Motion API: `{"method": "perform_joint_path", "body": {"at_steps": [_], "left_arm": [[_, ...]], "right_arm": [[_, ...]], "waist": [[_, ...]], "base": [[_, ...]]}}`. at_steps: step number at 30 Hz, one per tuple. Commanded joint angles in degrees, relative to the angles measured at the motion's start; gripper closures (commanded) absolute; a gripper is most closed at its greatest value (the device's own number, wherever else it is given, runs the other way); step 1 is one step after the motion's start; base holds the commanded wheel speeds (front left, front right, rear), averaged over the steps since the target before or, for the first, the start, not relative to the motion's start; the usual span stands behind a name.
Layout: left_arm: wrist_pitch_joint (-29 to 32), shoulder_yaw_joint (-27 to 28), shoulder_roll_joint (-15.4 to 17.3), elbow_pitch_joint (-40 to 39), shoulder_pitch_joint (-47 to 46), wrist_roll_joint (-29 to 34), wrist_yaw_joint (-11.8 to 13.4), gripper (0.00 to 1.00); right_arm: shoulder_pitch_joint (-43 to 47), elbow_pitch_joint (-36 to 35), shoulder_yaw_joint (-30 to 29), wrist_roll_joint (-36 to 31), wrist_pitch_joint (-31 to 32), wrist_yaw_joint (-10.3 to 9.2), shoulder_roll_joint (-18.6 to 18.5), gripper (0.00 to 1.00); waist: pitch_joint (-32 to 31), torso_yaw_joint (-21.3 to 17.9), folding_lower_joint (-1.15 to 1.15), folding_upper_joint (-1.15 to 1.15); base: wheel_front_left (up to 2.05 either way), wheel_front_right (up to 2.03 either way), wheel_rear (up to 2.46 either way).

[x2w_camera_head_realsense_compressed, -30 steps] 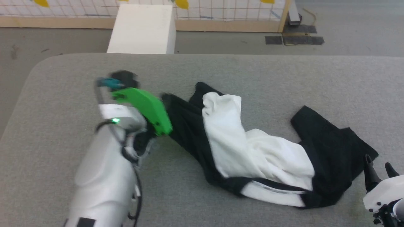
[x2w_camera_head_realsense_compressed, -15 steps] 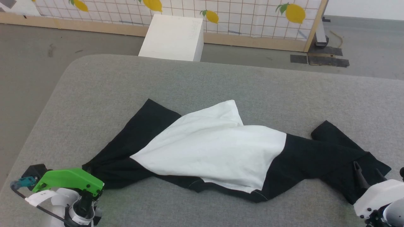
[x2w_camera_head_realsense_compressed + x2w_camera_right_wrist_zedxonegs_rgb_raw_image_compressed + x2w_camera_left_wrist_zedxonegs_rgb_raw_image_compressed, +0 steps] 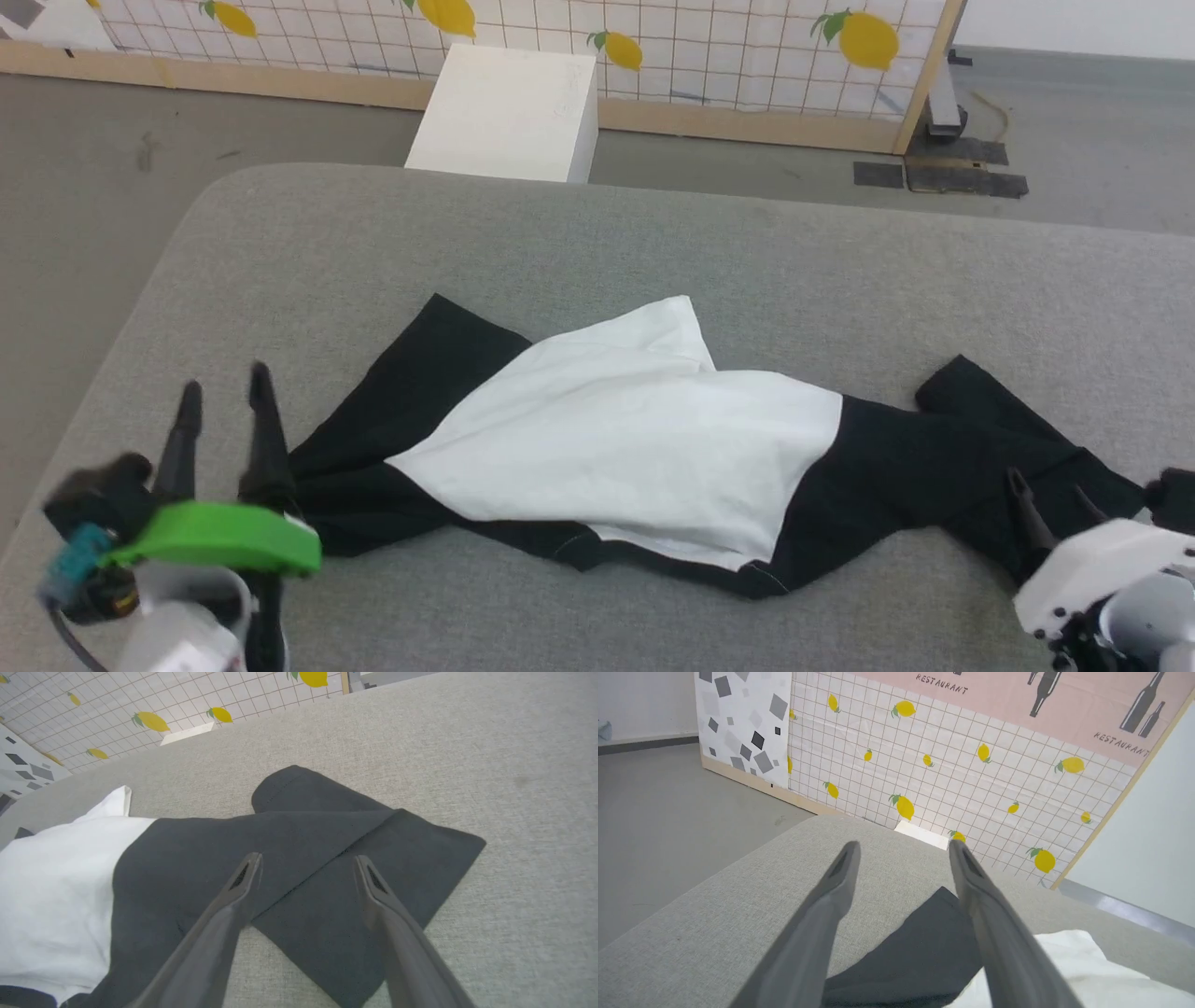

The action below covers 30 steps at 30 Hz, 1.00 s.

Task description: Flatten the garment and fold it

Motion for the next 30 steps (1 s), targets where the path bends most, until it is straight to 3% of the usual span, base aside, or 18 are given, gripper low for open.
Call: {"method": "perform_joint_path", "body": {"at_steps": [1,6,10,15,22,29,30], "left_arm": [[-0.97,-0.58,-0.22,-0.57,1.44,1.80,-0.30,0.00],[-1.93,-0.34,-2.34,-3.46,3.19,6.71,-0.63,0.00],[-1.96,0.49,-4.59,-4.84,2.76,8.67,-2.08,0.00],[-1.97,0.85,-6.79,-4.83,0.19,9.97,-4.44,0.00],[-1.98,1.34,-8.49,-3.50,-2.41,10.74,-6.37,0.00],[-1.98,1.05,-9.46,-2.16,-3.80,10.53,-7.36,0.00],[-1.98,0.92,-9.56,-1.97,-3.93,10.50,-7.45,0.00]], "right_arm": [[-1.56,-0.78,1.09,-0.01,0.32,-0.08,-0.03,0.00],[-7.86,-3.10,7.05,-1.92,4.45,-0.08,-0.03,0.00],[-16.60,-2.26,14.70,-5.09,12.06,-0.08,-0.03,0.00],[-28.47,3.58,26.98,-7.42,24.46,-0.08,-0.97,0.00],[-37.04,11.71,44.06,-3.03,38.12,-0.08,-6.10,0.00],[-38.10,15.98,54.81,3.17,43.21,-0.08,-9.79,0.00],[-38.02,16.35,55.28,4.66,43.85,-0.08,-10.10,0.53]], "waist": [[0.30,-0.21,0.00,0.00],[1.79,-0.26,0.00,0.00],[4.49,0.95,0.00,0.00],[8.40,4.10,0.00,0.00],[11.92,7.64,0.00,0.00],[13.24,9.28,0.00,0.00],[13.32,9.44,0.00,0.00]], "base": [[0.00,0.00,0.00],[0.00,0.00,0.00],[0.00,0.00,0.00],[0.00,0.00,0.00],[0.00,0.00,0.00],[0.00,0.00,0.00],[0.00,0.00,0.00]]}}
